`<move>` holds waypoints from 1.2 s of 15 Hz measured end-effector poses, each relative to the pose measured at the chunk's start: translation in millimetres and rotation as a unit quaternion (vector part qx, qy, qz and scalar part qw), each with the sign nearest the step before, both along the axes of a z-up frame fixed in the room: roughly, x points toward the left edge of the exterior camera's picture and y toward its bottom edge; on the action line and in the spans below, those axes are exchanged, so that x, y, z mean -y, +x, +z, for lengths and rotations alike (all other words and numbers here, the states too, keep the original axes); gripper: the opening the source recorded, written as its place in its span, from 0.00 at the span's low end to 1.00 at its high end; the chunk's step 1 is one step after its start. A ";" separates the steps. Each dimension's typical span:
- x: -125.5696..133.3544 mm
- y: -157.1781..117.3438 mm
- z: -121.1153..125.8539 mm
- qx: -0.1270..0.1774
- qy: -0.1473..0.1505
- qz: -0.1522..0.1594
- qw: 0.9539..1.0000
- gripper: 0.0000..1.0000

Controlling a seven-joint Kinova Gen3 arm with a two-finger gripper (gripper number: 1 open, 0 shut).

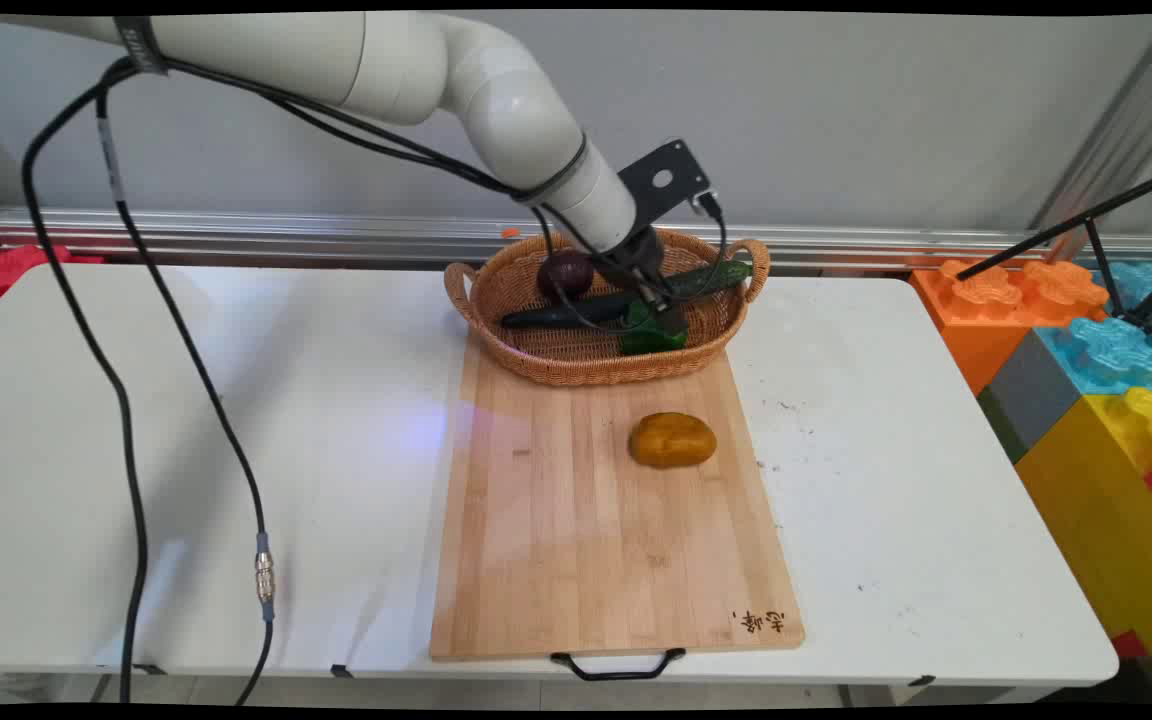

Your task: Pick up the potato from the cutting board

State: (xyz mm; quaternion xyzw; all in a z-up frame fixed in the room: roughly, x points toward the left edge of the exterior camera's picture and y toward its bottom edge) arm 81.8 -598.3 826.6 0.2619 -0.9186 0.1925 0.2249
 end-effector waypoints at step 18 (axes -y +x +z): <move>-112.2 -2.2 38.0 0.011 0.041 -0.093 0.995 1.00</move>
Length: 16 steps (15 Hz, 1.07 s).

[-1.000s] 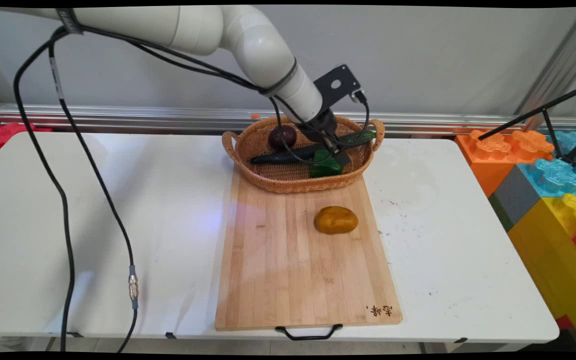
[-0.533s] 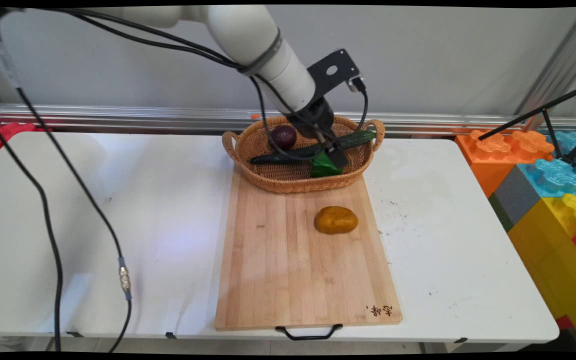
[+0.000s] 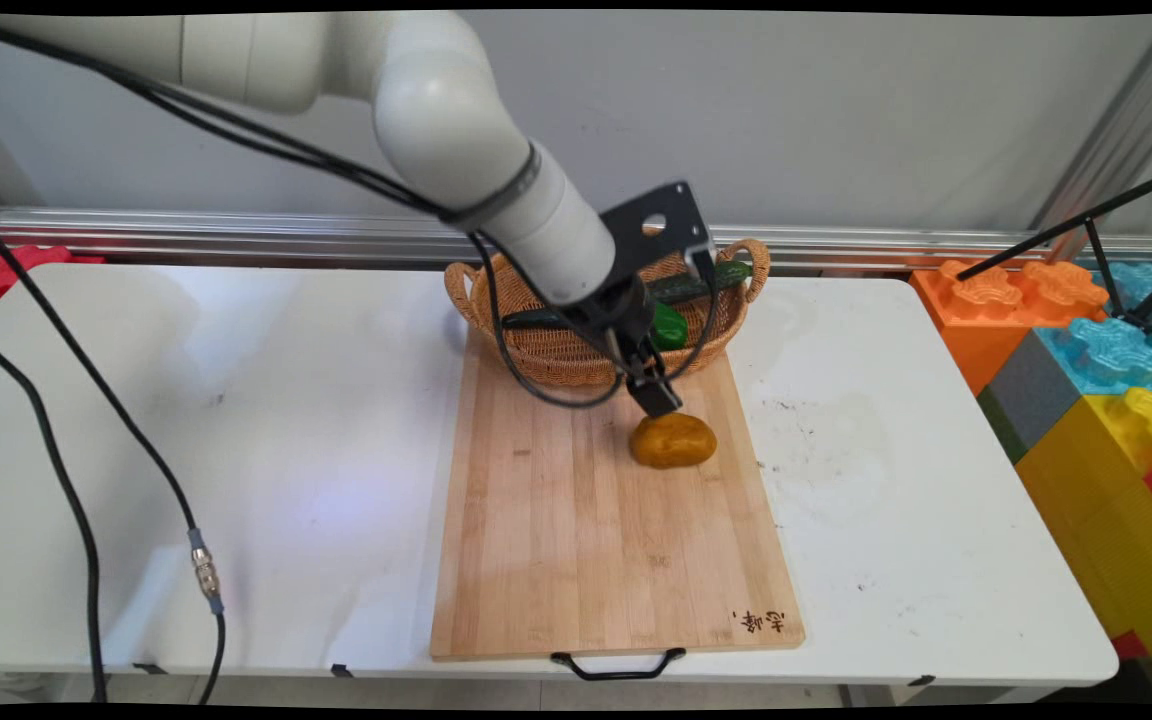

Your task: Pick up the potato from the cutting board

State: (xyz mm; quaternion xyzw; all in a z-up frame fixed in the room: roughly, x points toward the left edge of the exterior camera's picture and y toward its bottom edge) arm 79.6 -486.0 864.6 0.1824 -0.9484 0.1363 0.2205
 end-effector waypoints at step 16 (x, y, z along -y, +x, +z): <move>-26.9 -43.6 -77.5 0.049 -0.028 -0.015 0.998 1.00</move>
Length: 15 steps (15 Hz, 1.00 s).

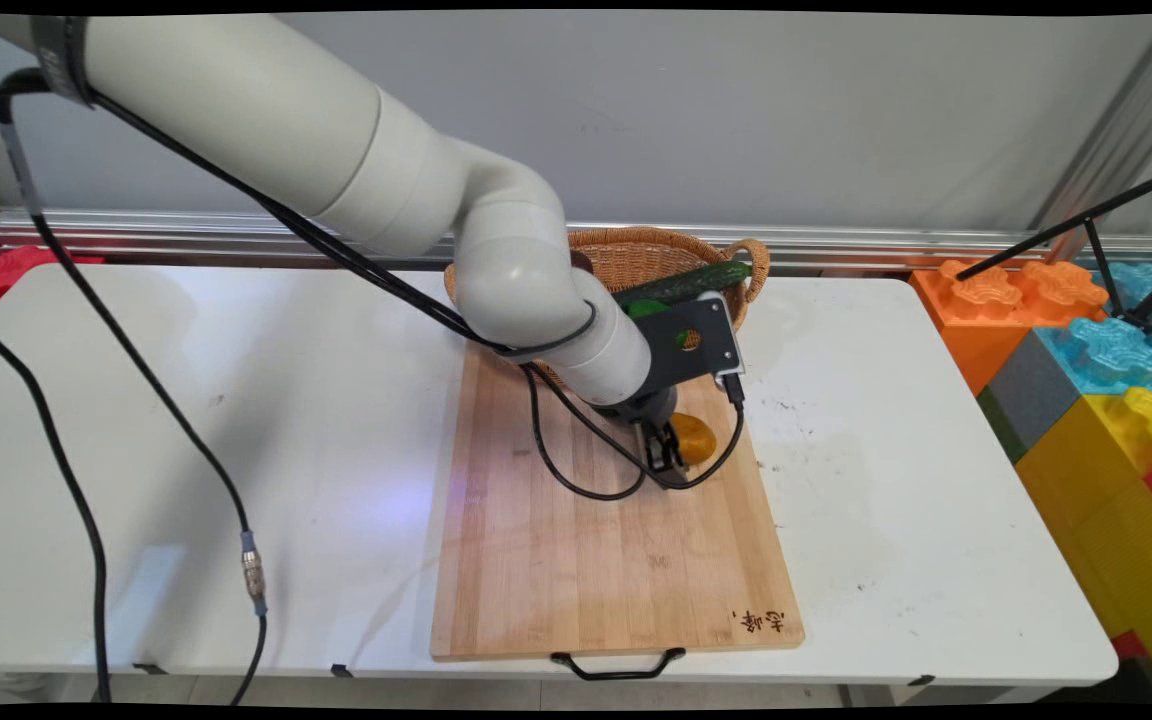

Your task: Pick up the potato from the cutting board, then place the picked object in the vegetable basket

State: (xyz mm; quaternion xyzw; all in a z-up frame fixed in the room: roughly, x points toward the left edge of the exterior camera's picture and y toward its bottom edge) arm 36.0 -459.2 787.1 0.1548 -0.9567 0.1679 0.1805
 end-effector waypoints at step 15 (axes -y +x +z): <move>-11.8 30.5 94.5 -0.015 -0.023 0.005 1.000 0.00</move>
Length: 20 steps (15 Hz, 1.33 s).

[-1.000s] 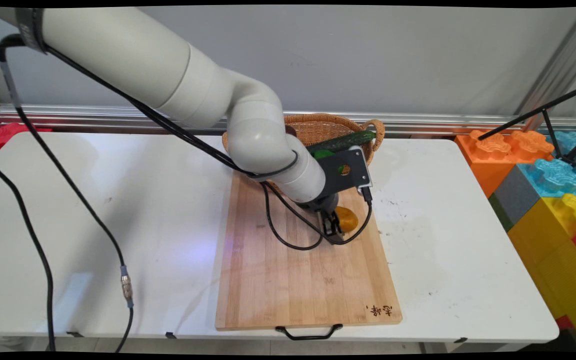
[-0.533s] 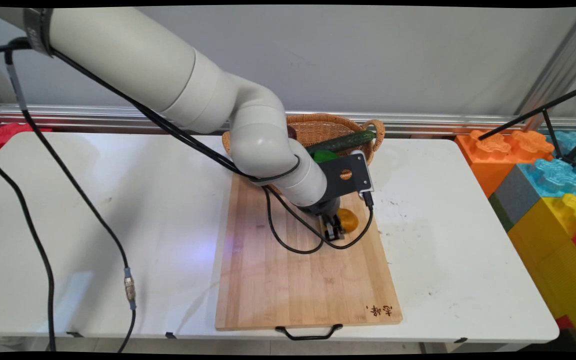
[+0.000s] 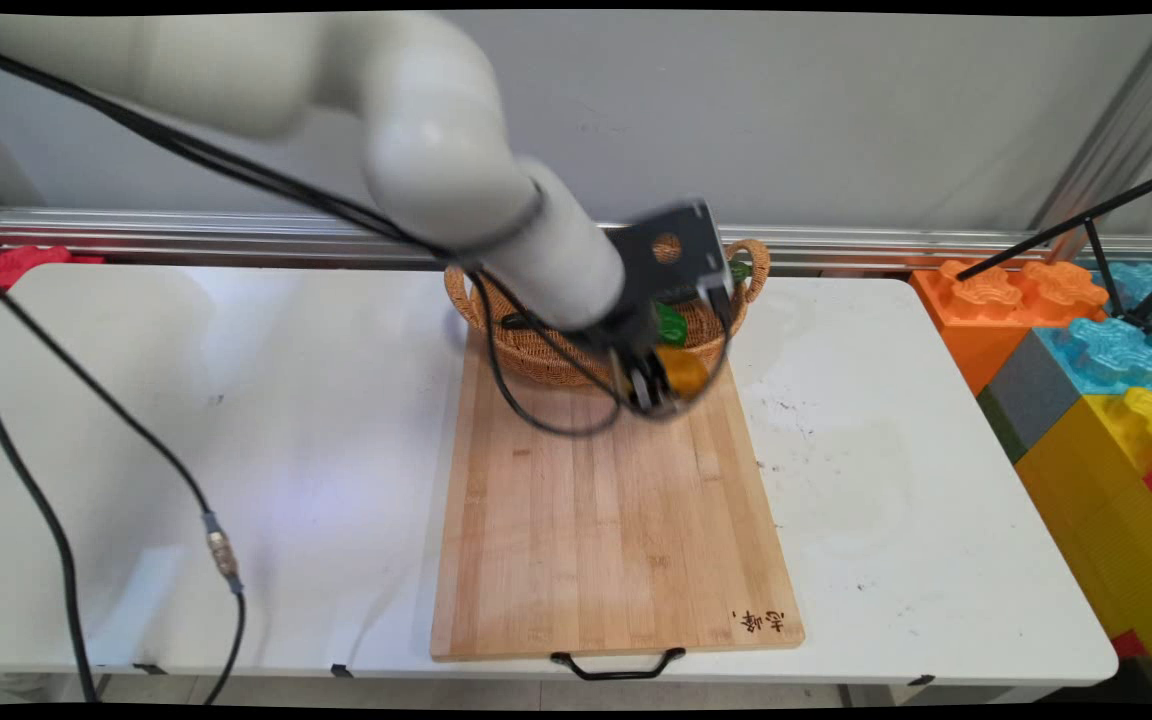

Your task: Place the picked object in the vegetable basket

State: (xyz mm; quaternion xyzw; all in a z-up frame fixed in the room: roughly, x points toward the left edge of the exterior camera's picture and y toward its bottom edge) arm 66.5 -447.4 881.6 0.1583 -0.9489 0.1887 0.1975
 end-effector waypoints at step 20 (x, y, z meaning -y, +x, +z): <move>119.6 97.2 -21.9 0.014 0.020 0.128 0.991 1.00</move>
